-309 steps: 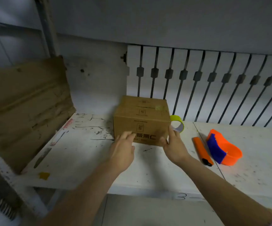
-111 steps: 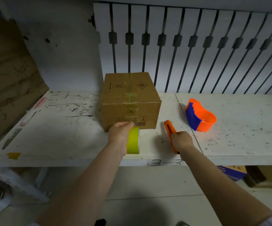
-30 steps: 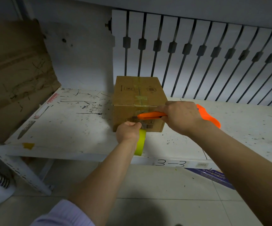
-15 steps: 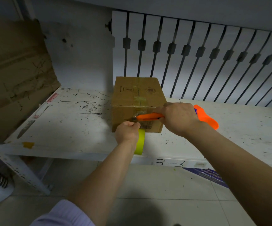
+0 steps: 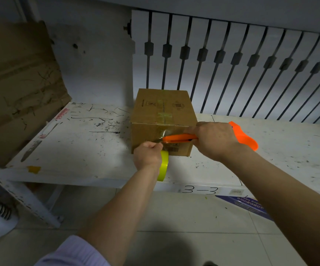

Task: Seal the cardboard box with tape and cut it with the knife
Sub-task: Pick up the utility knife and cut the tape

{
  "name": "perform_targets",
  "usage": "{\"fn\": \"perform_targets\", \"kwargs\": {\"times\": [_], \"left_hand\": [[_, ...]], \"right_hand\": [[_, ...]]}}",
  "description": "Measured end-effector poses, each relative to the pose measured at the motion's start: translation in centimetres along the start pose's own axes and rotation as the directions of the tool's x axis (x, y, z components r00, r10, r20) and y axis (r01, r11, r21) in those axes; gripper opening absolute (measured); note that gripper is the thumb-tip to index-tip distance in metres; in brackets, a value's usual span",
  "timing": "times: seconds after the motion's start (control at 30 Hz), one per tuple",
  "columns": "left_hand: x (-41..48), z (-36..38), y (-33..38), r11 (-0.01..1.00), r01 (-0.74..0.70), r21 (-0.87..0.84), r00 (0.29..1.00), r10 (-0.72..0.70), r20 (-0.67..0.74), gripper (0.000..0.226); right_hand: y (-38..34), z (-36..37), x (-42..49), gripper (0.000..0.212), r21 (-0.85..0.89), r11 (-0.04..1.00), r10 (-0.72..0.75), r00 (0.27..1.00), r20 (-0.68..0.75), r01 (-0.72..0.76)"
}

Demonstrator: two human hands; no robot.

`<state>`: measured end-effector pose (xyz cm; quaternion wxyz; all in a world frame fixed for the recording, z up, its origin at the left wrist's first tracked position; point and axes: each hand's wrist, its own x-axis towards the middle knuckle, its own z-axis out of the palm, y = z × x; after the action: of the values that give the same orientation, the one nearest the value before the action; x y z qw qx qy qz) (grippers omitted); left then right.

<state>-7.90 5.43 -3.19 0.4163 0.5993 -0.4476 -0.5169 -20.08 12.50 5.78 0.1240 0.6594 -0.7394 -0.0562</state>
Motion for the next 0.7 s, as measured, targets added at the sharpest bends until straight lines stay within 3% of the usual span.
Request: {"fn": "perform_targets", "kwargs": {"times": [0.13, 0.3, 0.43, 0.7], "left_hand": [[-0.5, 0.1, -0.3, 1.0, 0.025, 0.0, 1.0, -0.025, -0.018, 0.011], [-0.4, -0.6, -0.5, 0.998, 0.054, -0.035, 0.998, -0.055, -0.044, 0.032], [-0.8, -1.2, 0.0, 0.998, 0.042, -0.035, 0.999, -0.043, -0.019, 0.009], [-0.7, -3.7, -0.1, 0.989, 0.031, -0.146, 0.999, -0.026, 0.035, 0.017]], "right_hand": [[-0.1, 0.4, -0.1, 0.031, -0.08, 0.997, 0.013, 1.0, 0.017, -0.012], [1.2, 1.6, -1.1, 0.028, -0.105, 0.993, 0.066, 0.997, 0.039, -0.061], [1.0, 2.2, -1.5, 0.031, 0.014, 0.998, 0.053, 0.998, 0.038, -0.054], [-0.9, 7.3, -2.3, 0.036, 0.321, 0.94, 0.055, 0.982, 0.181, -0.112]]}}
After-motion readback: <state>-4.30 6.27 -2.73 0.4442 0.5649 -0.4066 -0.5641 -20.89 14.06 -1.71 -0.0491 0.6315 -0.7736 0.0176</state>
